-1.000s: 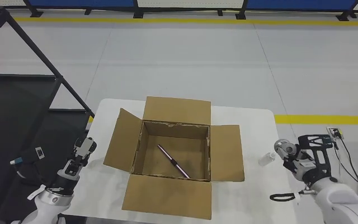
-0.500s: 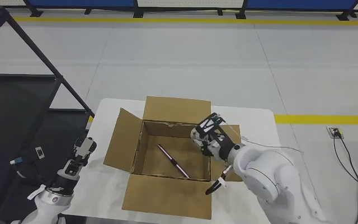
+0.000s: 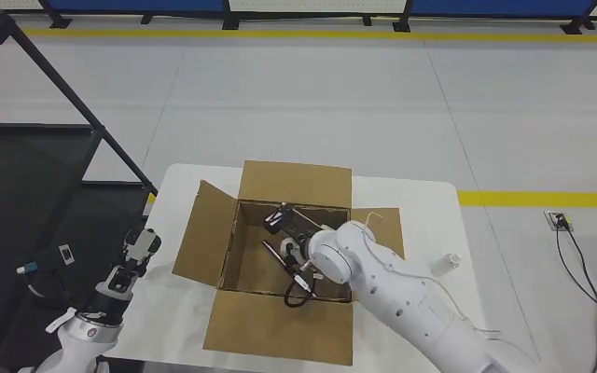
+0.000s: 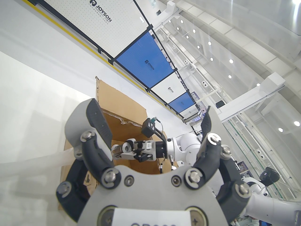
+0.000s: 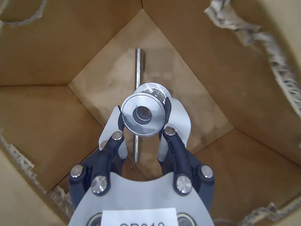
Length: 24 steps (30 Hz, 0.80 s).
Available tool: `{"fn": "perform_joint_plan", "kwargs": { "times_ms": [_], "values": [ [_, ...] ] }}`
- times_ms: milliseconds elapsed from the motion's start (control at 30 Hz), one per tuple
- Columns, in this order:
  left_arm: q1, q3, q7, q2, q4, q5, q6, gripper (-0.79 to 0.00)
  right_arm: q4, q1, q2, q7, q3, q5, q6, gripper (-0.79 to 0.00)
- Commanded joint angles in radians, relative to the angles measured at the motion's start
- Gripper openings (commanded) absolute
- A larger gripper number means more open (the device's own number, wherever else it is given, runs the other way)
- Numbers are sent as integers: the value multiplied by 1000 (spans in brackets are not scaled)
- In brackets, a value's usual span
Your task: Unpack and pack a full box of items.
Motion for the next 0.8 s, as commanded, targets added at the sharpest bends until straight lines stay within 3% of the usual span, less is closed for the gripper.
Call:
{"fn": "perform_joint_plan", "kwargs": {
  "times_ms": [0,200,267,333,533,767],
  "values": [
    [0,0,0,0,0,0,0,0,73,19,-27,-14,-37,-7,17,-785],
    [0,0,0,0,0,0,0,0,191,59,-79,-73,-71,2,33,-760],
    [0,0,0,0,0,0,0,0,215,67,-90,-79,-74,6,30,-665],
    [0,0,0,0,0,0,0,0,236,74,-100,-80,-76,7,29,-505],
    [0,0,0,0,0,0,0,0,278,88,-122,-88,-74,5,21,-431],
    [0,0,0,0,0,0,0,0,276,86,-130,-80,-61,-23,24,-406]
  ]
}}
